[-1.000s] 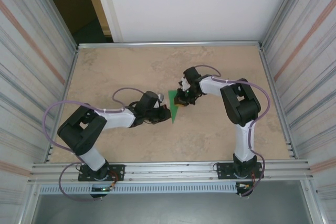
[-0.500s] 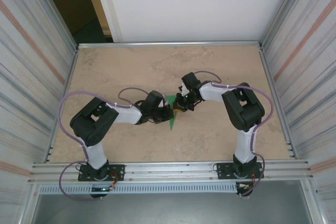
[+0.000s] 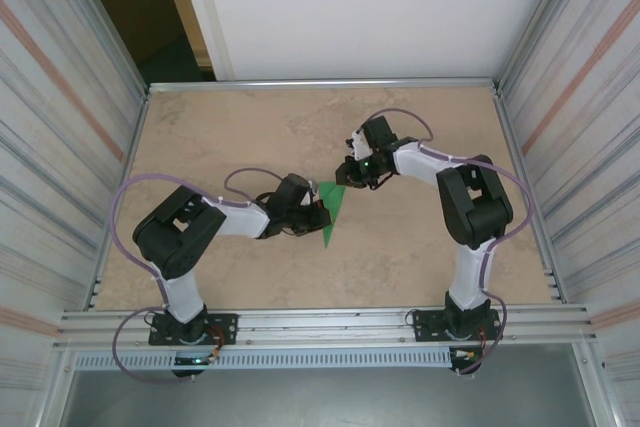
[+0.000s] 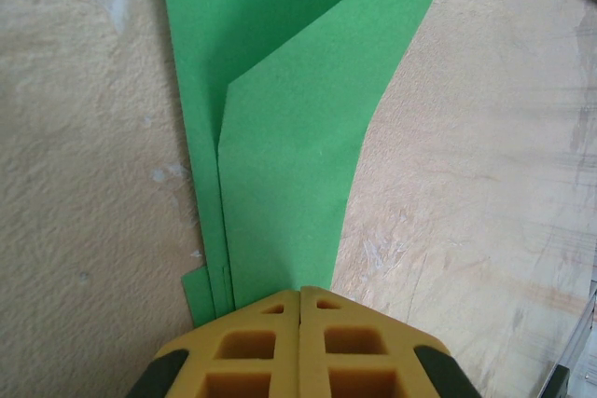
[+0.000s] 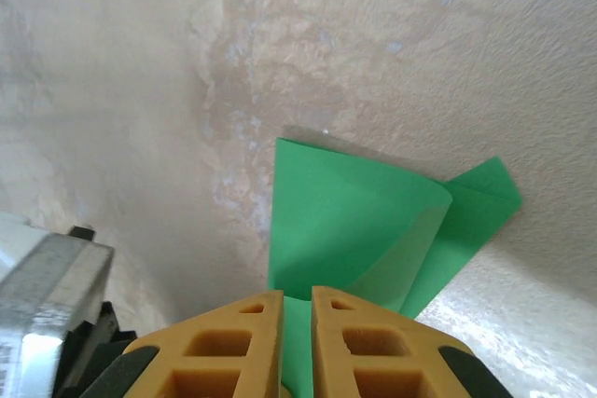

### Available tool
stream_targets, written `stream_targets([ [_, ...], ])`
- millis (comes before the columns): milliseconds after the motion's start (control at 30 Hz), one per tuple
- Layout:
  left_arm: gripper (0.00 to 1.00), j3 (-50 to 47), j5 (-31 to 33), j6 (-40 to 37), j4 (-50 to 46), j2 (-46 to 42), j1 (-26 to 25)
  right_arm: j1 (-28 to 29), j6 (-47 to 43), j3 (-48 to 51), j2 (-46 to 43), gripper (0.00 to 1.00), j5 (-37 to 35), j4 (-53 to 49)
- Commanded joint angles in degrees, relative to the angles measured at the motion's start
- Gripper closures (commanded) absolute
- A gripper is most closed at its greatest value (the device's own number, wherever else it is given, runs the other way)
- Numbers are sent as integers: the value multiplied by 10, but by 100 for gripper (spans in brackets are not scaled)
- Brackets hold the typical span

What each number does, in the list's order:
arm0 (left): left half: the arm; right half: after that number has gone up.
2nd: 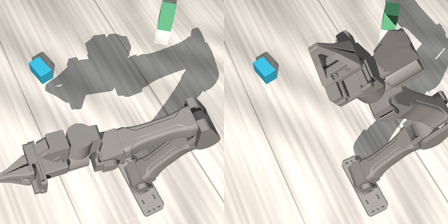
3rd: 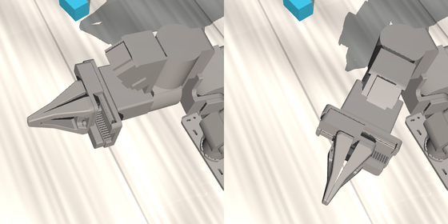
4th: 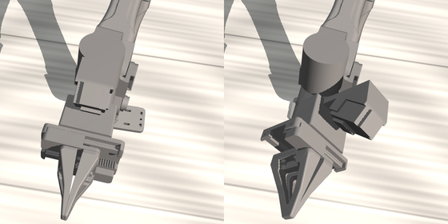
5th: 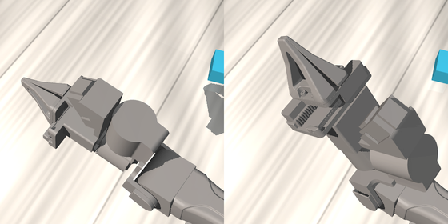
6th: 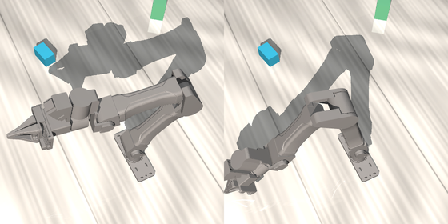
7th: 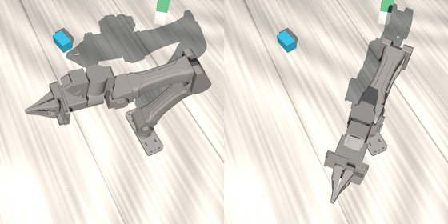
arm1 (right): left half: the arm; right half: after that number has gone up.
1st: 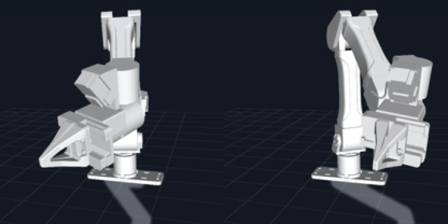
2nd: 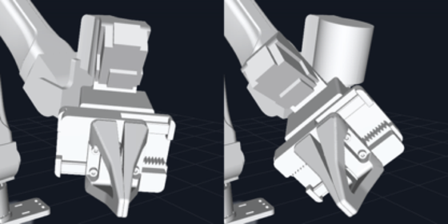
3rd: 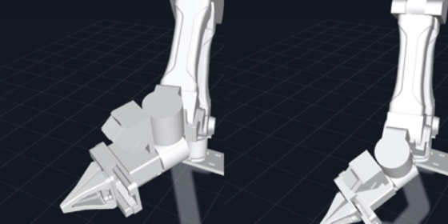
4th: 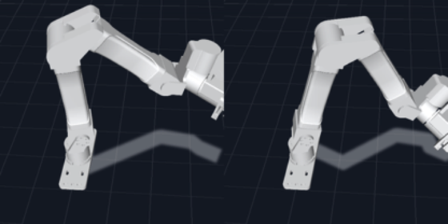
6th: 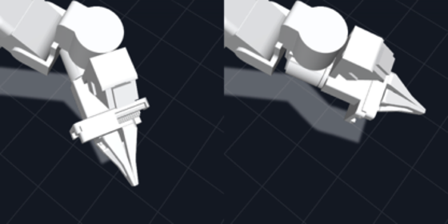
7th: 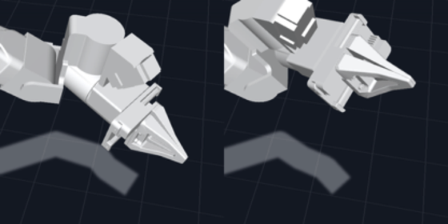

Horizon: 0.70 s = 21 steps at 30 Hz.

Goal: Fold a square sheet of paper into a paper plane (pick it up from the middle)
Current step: Fold the wing for the fifth time at the center of the table.

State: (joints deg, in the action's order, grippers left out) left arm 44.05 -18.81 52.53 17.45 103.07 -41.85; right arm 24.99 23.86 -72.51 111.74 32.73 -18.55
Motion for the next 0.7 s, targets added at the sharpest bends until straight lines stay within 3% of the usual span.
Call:
stream_targets([
  [0, 100, -14, 15, -3, -65, 13, -3, 1, -45, -16, 26, 85, 37, -24],
  [300, 100, -12, 3, -8, -72, 17, -1, 2, -51, -53, 73, 85, 23, -33],
  [667, 100, 5, -21, -34, -79, -8, 5, 20, -42, -81, 116, 85, -46, -79],
])
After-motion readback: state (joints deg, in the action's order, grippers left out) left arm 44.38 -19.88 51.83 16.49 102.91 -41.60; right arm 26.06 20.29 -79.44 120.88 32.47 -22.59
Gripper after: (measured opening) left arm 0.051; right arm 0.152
